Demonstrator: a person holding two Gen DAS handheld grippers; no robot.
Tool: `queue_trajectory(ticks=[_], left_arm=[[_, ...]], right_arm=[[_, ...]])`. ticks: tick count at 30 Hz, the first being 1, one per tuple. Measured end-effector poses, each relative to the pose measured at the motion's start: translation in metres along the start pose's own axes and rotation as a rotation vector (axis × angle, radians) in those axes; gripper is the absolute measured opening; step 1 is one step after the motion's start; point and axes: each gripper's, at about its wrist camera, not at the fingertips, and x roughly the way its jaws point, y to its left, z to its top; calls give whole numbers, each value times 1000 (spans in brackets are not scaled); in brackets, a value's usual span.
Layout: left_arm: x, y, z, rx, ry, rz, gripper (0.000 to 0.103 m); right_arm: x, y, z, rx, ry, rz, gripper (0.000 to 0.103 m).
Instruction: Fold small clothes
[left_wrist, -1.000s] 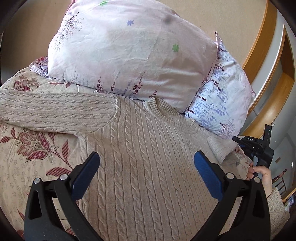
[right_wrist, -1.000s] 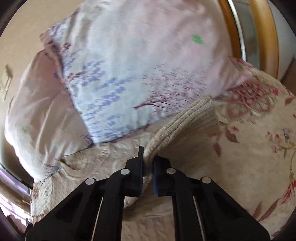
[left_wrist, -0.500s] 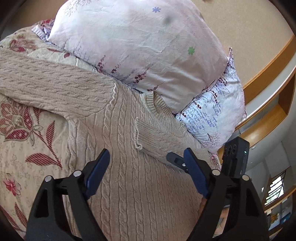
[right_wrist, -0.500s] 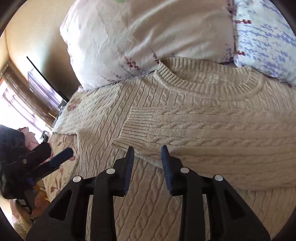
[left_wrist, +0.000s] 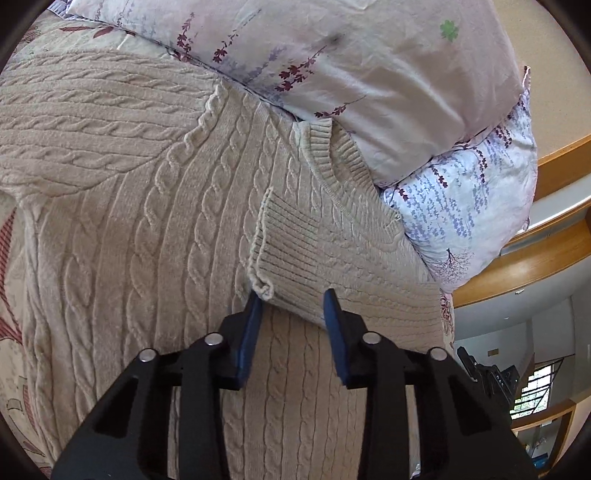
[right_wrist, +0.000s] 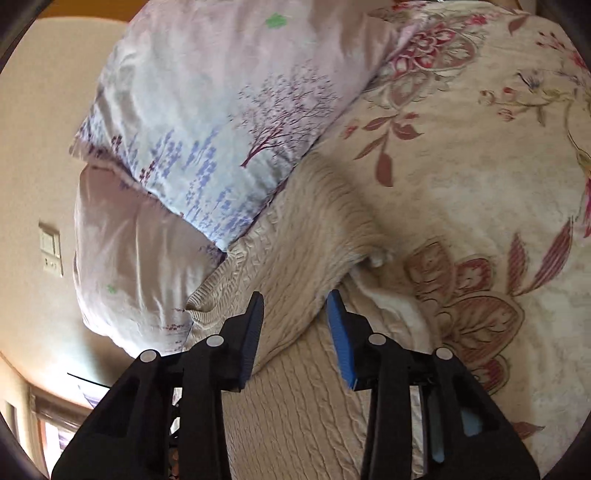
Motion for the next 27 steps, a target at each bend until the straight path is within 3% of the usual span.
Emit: queue_trajectory(ticks=[4,7,8,9,11,13,16,20,23,27], left_arm=[[10,-3,11,-4,-2,19,10],[14,-16,23,54,-27,40,8],[12,-21,27,79,-40,44,8],[9,-25,33,103,-60,47,7],[-1,-32,43,137,-108,39,7],[-13,-34,50,161,-153,34,7],[-18,-27,53,206,-182,87,7],[-4,-2,48,185,-122,145,7],[2,12,44,164,-98,147,8],[-4,12,41,175,-103,140,18]], right_arm=[[12,-9,5,37,15,0,34],[18,-9,12,47,5,-5,34],[19,-10,14,44,-3,-20,29],[23,-8,16,35,-20,-43,14],[25,-9,15,21,-36,-73,9],[25,-4,9,-2,-52,-52,8],[29,6,0,-62,-55,-40,8],[40,5,-11,-89,-16,-101,8],[42,7,-16,-121,-1,-140,8],[30,22,-24,-174,37,-144,14]])
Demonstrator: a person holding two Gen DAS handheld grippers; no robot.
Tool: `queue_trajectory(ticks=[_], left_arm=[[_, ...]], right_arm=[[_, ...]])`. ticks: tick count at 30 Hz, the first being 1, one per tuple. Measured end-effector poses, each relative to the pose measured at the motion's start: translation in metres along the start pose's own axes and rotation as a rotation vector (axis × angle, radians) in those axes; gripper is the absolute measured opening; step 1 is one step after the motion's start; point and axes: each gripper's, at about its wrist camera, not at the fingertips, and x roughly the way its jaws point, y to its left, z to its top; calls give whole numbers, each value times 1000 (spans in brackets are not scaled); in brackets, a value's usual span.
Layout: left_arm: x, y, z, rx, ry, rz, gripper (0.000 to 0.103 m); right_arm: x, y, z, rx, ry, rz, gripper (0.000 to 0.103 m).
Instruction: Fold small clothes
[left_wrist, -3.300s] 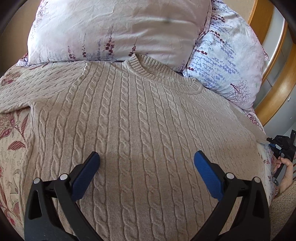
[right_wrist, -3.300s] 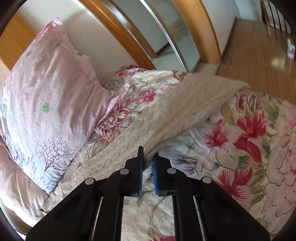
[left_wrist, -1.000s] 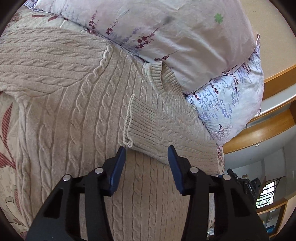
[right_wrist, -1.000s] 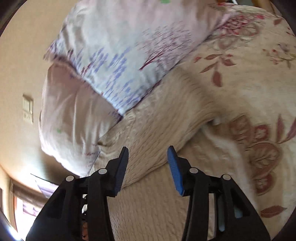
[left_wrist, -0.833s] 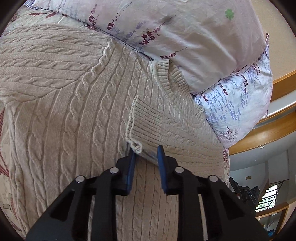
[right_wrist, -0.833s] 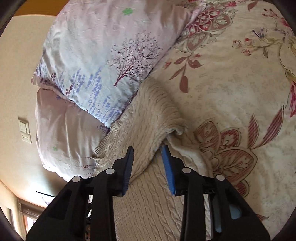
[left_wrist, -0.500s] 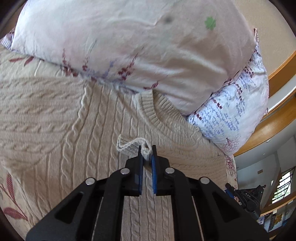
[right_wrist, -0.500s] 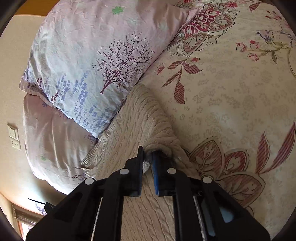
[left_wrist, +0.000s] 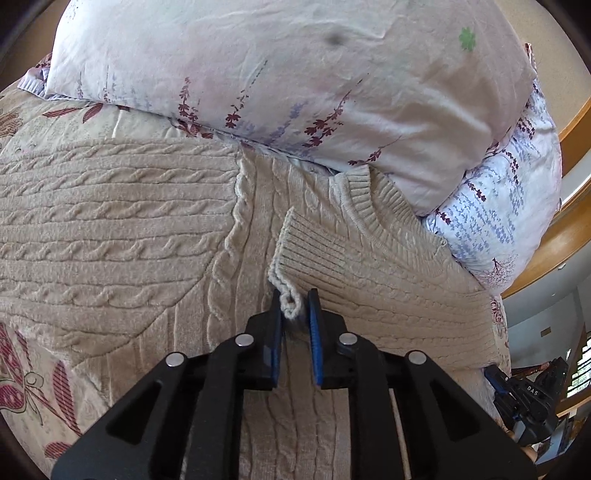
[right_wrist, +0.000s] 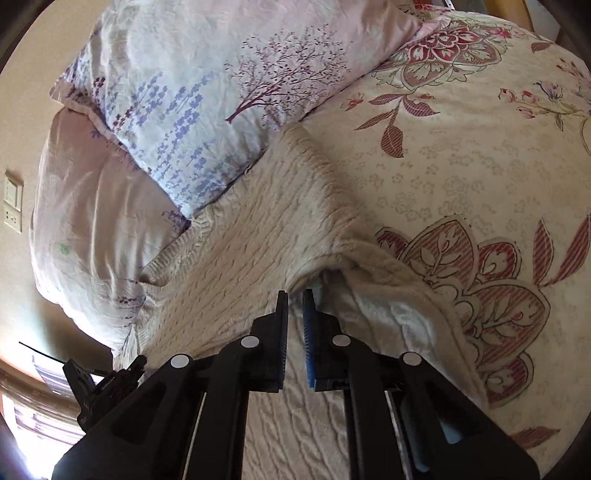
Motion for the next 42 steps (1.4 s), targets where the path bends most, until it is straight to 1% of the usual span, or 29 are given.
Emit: queue_trajectory(ticks=[1,2,3,5,7,8,9,10,11,12,13,14,15,17,20,22,23,24,25,27,28,30,32,36,37,38,40,41,42], left_arm=[[-2,0,0,-5,-2,-5,23],[-3,2,0,-9,-6,-8,24],[-3,2,-1,-11,-9,-8,24],[-2,3,-2,-23,-11,-7,24],[-3,2,-4,-23,-18,-7,24],[-4,3,-4,-24,-18,-12,24],[-8,4,-6,-31,-17,-24,26],[-12,6,-7,-41,-11,-43,30],[-20,9,-9,-48,-9,-63,32],[-30,13,-10,-50,-21,-82,36],[-43,18,-12,-49,-42,-92,44],[-57,26,-14,-54,-70,-92,49],[-72,37,-15,-71,-103,-84,56],[-100,63,-21,-127,-156,-61,57],[-137,111,-29,-264,-223,-22,56],[-156,140,-33,-354,-267,14,55],[-163,152,-34,-391,-283,37,55],[-169,163,-35,-429,-293,61,55],[-172,172,-36,-466,-300,75,55],[-173,191,-36,-538,-306,77,54],[-173,198,-36,-572,-304,84,52],[-169,209,-36,-629,-302,65,51],[-164,216,-34,-676,-304,49,48],[-156,227,-27,-762,-346,15,40],[-154,231,-26,-787,-355,10,36],[-152,235,-26,-813,-365,4,34],[-148,243,-26,-858,-386,-11,26],[-147,246,-26,-876,-398,-15,23],[-145,248,-27,-894,-411,-16,16]], right_arm=[[-6,6,-3,-21,2,19,18],[-12,14,-5,-49,-9,35,25],[-17,22,-7,-77,-27,43,31],[-16,36,-6,-119,-43,59,36],[-4,43,-1,-115,-26,67,37],[5,45,1,-113,-12,57,38],[15,46,4,-115,4,24,46],[25,45,5,-119,22,-20,49],[34,43,5,-121,46,-35,49],[34,43,5,-136,28,-25,49],[33,44,4,-147,31,-31,49],[32,45,3,-156,32,-35,50],[31,44,2,-161,35,-31,51],[31,42,2,-160,35,-14,52],[30,43,1,-178,30,7,56],[29,45,-2,-207,16,16,63],[29,48,-4,-224,8,26,69],[29,50,-7,-244,-3,34,73],[29,52,-10,-268,-16,36,75],[29,56,-15,-311,-38,40,81],[28,57,-17,-324,-45,45,82],[28,56,-16,-323,-46,61,84],[27,52,-14,-302,-46,93,84],[26,46,-11,-267,-45,140,84],[26,45,-11,-265,-45,145,84],[26,45,-11,-264,-45,148,84],[26,45,-11,-264,-45,154,85],[26,45,-11,-262,-45,157,85],[26,44,-11,-259,-45,162,85]])
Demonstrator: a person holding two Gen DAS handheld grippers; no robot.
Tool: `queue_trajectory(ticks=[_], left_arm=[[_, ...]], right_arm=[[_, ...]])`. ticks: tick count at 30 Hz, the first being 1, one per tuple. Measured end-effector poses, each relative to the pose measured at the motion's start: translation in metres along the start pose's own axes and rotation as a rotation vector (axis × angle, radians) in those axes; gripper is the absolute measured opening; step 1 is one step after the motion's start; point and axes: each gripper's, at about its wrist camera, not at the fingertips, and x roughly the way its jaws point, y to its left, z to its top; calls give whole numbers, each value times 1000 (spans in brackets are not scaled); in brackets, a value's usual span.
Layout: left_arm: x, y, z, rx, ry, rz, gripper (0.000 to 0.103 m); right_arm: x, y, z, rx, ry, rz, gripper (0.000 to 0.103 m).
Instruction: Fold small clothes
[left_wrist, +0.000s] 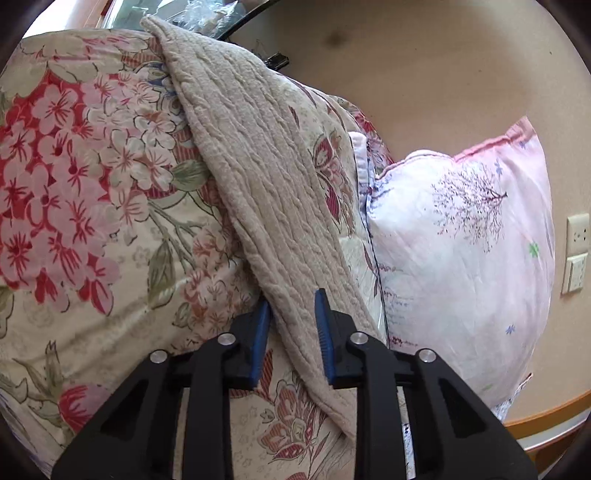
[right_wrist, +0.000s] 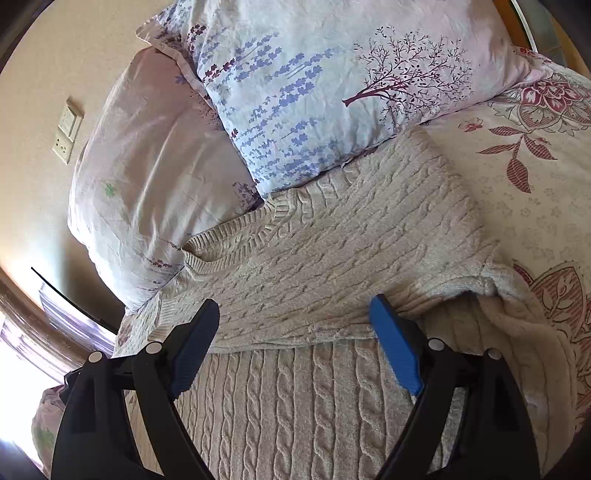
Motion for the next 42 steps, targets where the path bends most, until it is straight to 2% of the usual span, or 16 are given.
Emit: queue_trajectory(ticks=[1,4,7,11,15,17,19,22,27,29,30,31,33,39,41,42], left_arm=[[1,3,1,-21,-13,-7,7],[2,1,-1,-60,-47,-49,7],[-8,-29,-11,14,-83,-132,6],[-11,-85,-45,134,-2,-337,6],[0,-136,-106,265,130,-519,6],[13,-150,-141,309,207,-573,6],[31,-156,-178,353,280,-563,6],[62,-144,-223,359,373,-475,6],[88,-117,-252,323,453,-358,10],[89,-112,-250,293,457,-330,21],[88,-109,-246,275,450,-324,31],[86,-107,-241,258,437,-326,38],[80,-103,-228,221,406,-323,43],[68,-91,-185,84,292,-287,43],[65,-86,-174,47,254,-281,35],[65,-88,-171,40,241,-277,21]], right_arm=[[0,-1,0,3,0,5,85],[-1,-2,1,11,-1,18,86],[-1,-3,2,16,-2,27,86],[-2,-3,2,21,-3,42,88],[-2,-4,3,25,-4,61,89],[-3,-6,3,28,-6,71,89],[-4,-7,2,30,-8,78,89],[-5,-7,2,35,-10,90,89],[-6,-8,3,39,-10,104,89],[-6,-7,3,38,-9,107,89],[-6,-7,3,38,-9,107,90],[-6,-8,3,38,-9,109,90],[-6,-8,3,40,-9,112,90],[-6,-8,4,45,-9,115,90],[-7,-9,4,49,-11,121,90],[-7,-9,4,51,-12,123,90]])
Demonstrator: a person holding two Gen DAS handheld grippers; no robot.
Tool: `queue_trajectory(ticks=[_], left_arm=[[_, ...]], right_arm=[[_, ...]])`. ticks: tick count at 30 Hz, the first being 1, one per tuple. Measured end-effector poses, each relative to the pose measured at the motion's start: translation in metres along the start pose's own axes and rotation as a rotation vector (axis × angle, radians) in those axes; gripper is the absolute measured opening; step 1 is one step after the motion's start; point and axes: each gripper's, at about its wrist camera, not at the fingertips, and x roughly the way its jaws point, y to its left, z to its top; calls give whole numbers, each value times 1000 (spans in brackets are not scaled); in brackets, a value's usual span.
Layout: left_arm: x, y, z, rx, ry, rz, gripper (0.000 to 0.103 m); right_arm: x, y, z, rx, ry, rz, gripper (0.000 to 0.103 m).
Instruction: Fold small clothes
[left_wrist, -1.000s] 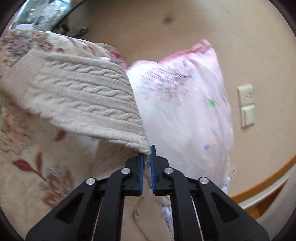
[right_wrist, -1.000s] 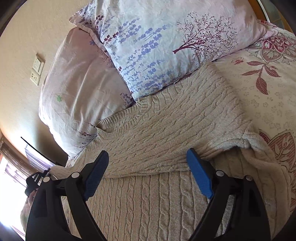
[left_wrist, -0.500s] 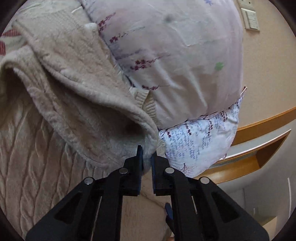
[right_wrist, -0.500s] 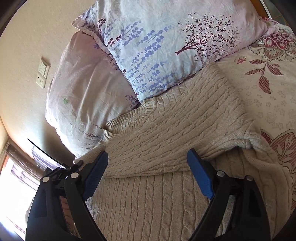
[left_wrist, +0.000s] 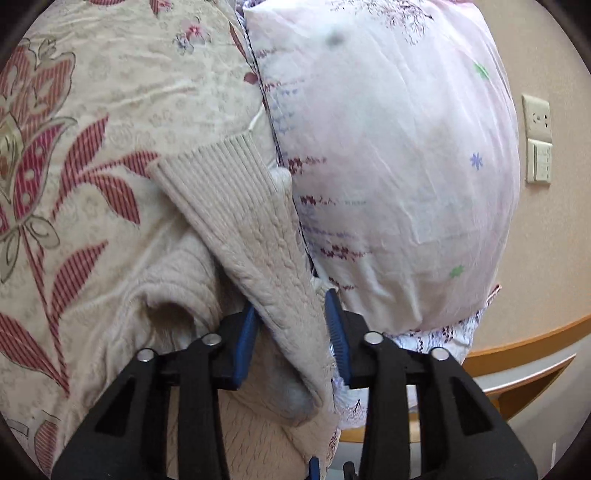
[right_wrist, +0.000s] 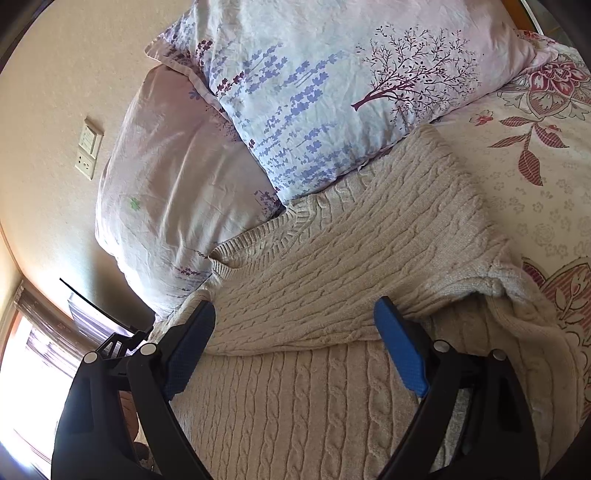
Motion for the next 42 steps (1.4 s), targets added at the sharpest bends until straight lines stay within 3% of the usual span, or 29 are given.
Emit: queue_trajectory(ticks=[1,2,6,10,12,16,18,20,22,24,28,31,35,38,40,42], left_arm=[[1,-3,2,0,-6,0,10],[3,-8,3,10,-7,-7,7],[20,-55,-17,175,26,-66,8],[56,-116,-77,450,159,-99,8],[86,-138,-120,612,289,-84,8],[128,-138,-201,852,561,-16,35],[128,-127,-218,870,658,-30,40],[119,-122,-214,859,685,-19,48],[97,-116,-196,873,670,1,51],[66,-110,-172,956,595,56,52],[5,-98,-119,1138,328,260,60],[-20,-78,-78,1153,197,416,60],[-29,-50,-41,1089,167,513,60],[-24,-41,-37,1106,155,575,60],[-18,-37,-36,1108,161,598,60],[-12,-34,-33,1083,164,609,60]], right_arm=[[0,0,0,2,-1,2,90],[0,0,0,3,-1,4,90],[-3,-2,0,22,-13,24,90],[-8,-6,2,53,-40,51,89],[-12,-10,3,73,-59,63,89],[-16,-16,5,105,-81,87,89],[-17,-17,5,111,-83,92,88],[-17,-17,5,109,-79,89,87],[-14,-17,5,121,-51,62,77],[-10,-16,7,135,22,16,60],[-9,-11,19,168,120,13,56],[-5,2,35,103,148,-69,56],[20,3,44,93,222,-141,51],[39,3,38,77,292,-177,40],[41,7,34,42,285,-199,36],[42,11,32,28,286,-196,20]])
